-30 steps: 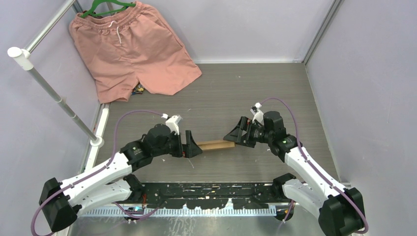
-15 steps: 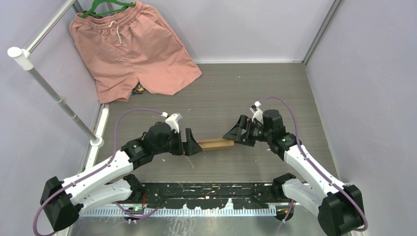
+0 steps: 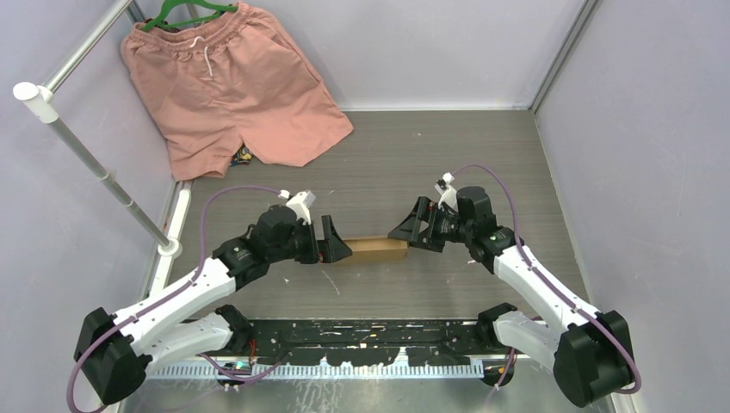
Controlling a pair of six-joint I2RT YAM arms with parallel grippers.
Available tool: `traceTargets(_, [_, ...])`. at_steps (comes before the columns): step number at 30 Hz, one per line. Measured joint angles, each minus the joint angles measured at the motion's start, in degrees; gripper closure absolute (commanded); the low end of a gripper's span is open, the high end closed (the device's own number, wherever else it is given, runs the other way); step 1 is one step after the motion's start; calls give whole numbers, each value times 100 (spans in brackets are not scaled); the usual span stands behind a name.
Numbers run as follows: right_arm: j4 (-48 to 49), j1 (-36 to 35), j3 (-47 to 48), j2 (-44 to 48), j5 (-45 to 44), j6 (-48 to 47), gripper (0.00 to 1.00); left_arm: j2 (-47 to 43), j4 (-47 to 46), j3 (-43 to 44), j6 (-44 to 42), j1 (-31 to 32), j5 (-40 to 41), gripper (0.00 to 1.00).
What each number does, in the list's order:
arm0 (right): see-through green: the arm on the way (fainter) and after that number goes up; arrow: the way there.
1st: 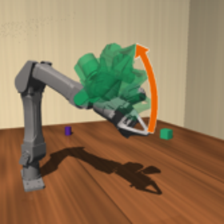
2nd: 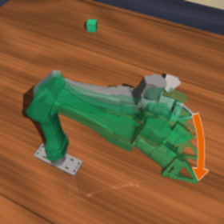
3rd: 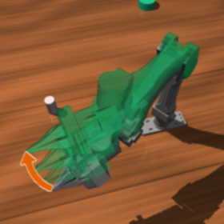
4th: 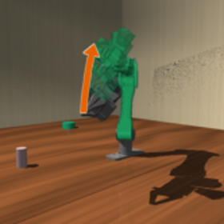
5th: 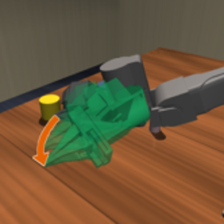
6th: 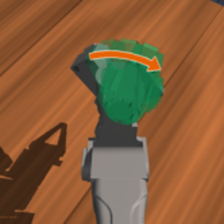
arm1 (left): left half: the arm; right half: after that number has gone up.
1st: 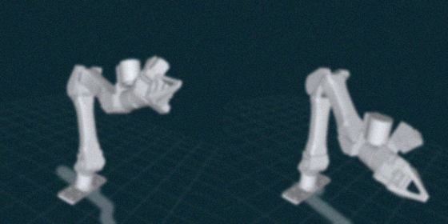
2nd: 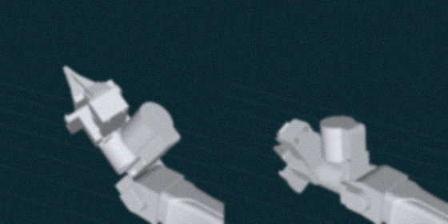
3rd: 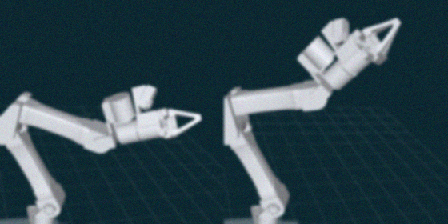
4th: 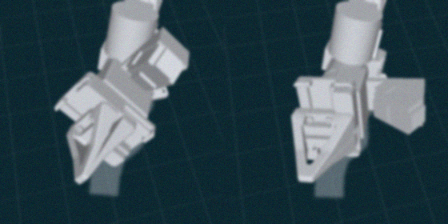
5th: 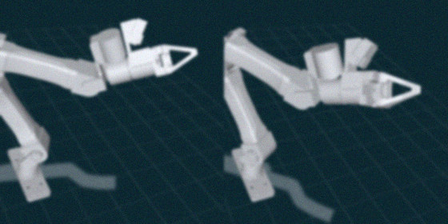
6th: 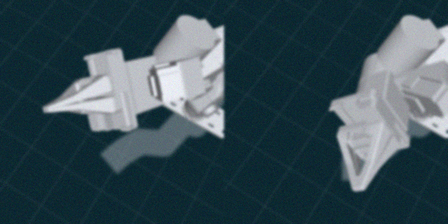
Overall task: Fold the paper box
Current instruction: Close the paper box at the center of the board.
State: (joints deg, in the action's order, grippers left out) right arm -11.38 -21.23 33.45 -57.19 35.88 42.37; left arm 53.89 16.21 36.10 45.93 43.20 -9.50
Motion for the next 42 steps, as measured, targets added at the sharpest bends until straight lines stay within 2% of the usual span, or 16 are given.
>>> traceTargets(13, [87,7,219,-393,-4,-87,9,203,-208,24,-57,-380,-229,7])
traceTargets(42, [-256,127,308,-341,87,-428,3,-28,-221,24,-118,-433,-601,7])
